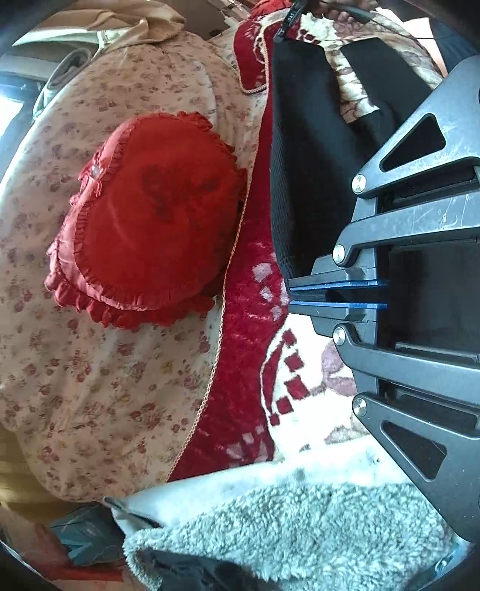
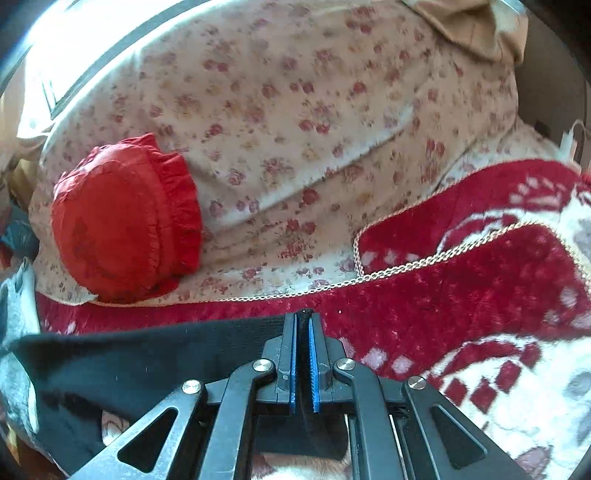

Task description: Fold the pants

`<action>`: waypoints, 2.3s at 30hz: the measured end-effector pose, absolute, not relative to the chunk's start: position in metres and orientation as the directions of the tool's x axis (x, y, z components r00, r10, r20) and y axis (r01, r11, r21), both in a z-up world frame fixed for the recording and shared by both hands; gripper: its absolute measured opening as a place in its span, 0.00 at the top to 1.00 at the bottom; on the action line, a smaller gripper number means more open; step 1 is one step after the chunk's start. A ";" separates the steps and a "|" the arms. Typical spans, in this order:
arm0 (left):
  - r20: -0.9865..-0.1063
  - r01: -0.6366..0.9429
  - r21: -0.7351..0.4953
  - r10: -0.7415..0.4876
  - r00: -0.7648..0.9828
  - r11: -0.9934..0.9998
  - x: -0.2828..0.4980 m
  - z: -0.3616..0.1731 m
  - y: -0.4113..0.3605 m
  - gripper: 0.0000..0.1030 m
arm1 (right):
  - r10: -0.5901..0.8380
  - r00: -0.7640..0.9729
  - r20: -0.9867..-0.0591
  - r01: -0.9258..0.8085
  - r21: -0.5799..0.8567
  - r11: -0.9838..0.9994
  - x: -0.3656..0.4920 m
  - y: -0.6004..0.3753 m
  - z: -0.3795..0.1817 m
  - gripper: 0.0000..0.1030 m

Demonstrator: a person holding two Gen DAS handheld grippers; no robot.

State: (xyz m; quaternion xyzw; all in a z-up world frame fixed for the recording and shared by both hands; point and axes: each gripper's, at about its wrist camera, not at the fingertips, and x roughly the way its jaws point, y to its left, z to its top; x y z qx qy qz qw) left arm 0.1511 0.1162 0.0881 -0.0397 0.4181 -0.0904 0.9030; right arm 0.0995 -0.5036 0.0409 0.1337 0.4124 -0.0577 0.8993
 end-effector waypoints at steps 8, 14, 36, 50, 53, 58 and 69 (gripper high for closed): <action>-0.734 0.186 -0.147 -0.233 0.638 0.971 0.089 0.083 0.118 0.96 | 0.008 0.619 -0.785 0.101 0.089 0.991 0.041 -0.491 0.030 0.96; -0.761 0.197 -0.142 -0.234 0.605 0.970 0.056 0.063 0.119 0.96 | -0.028 0.591 -0.807 0.058 0.008 0.998 -0.007 -0.478 0.031 0.99; -0.787 0.156 -0.248 -0.292 0.543 0.956 -0.007 0.017 0.140 0.96 | -0.096 0.500 -0.861 0.008 -0.106 0.994 -0.067 -0.467 0.009 0.99; -0.705 0.247 -0.202 -0.316 0.635 0.948 -0.034 0.009 0.142 0.93 | -0.069 0.483 -0.873 0.019 -0.069 0.997 -0.073 -0.472 0.008 0.99; -0.722 0.234 -0.239 -0.333 0.606 0.943 -0.038 0.001 0.147 0.93 | -0.060 0.483 -0.874 0.029 -0.053 0.998 -0.076 -0.477 0.009 1.00; -0.731 0.074 -0.506 -0.472 0.492 0.860 -0.043 -0.018 0.168 0.81 | -0.099 0.476 -0.874 0.082 -0.068 0.994 -0.080 -0.490 0.004 1.00; -0.559 -0.187 -0.824 -0.709 0.430 0.536 -0.012 -0.035 0.163 0.55 | -0.096 0.480 -0.872 0.037 -0.089 0.995 -0.073 -0.481 0.002 1.00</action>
